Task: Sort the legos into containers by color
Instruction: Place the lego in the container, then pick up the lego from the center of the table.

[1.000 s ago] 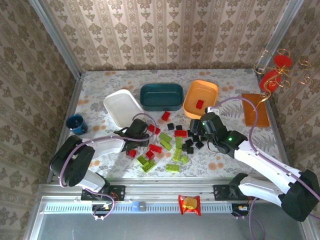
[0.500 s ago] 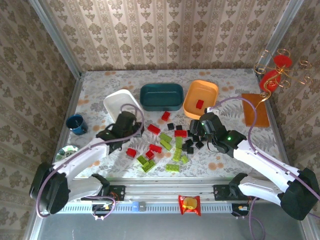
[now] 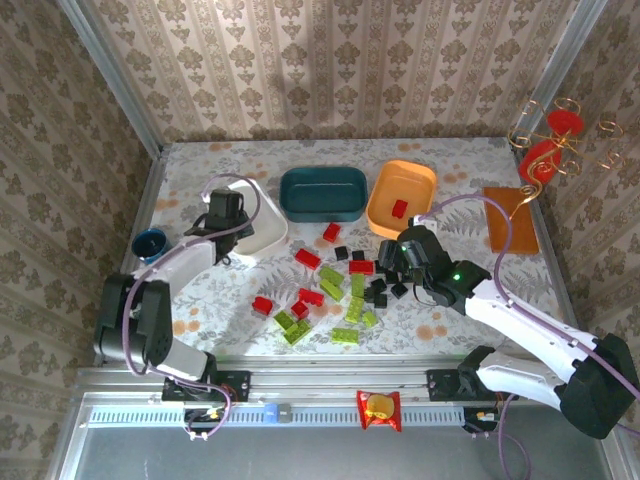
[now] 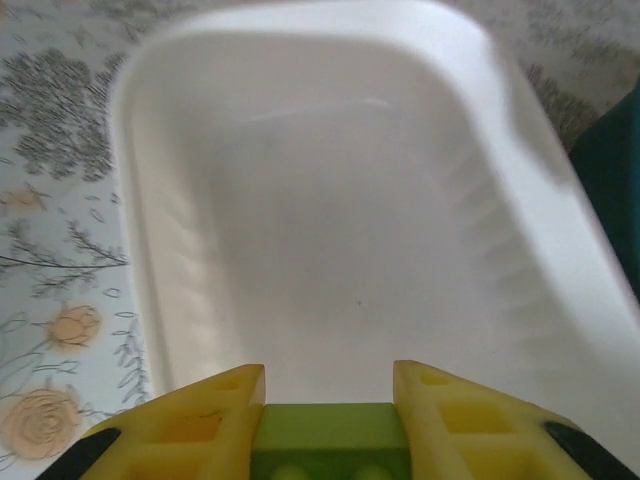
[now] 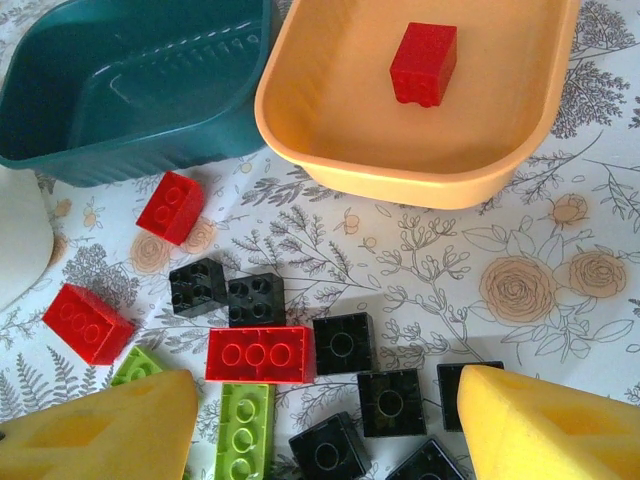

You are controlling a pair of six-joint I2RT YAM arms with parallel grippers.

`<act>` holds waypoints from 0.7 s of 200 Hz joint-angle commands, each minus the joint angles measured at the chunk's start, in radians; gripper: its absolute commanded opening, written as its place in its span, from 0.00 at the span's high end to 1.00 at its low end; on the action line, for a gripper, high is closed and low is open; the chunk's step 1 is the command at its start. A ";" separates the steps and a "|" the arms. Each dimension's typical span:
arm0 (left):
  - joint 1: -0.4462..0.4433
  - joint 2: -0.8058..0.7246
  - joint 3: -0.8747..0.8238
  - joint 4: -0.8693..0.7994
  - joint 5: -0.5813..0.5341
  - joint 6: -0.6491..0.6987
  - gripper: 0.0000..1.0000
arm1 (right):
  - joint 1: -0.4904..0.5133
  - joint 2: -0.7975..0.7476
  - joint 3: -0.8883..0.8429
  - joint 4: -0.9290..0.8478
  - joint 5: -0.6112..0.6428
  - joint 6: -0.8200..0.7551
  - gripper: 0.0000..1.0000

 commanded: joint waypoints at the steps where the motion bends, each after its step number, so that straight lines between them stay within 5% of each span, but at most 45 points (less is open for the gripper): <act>1: 0.003 0.047 0.053 0.041 0.032 -0.018 0.70 | 0.009 -0.016 -0.022 -0.006 0.007 0.027 0.29; 39: 0.016 0.075 0.074 0.047 0.069 -0.044 0.38 | 0.013 -0.016 -0.021 -0.016 0.002 0.027 0.25; 114: -0.073 -0.296 0.024 0.006 0.167 -0.059 0.24 | 0.016 0.035 -0.041 -0.012 -0.024 0.037 0.25; 131: -0.131 -0.396 -0.022 -0.018 0.156 -0.037 0.02 | 0.016 0.080 -0.044 -0.005 -0.019 0.051 0.25; 140: -0.158 -0.445 -0.057 -0.029 0.152 -0.034 0.00 | 0.017 0.106 -0.042 0.012 -0.023 0.053 0.26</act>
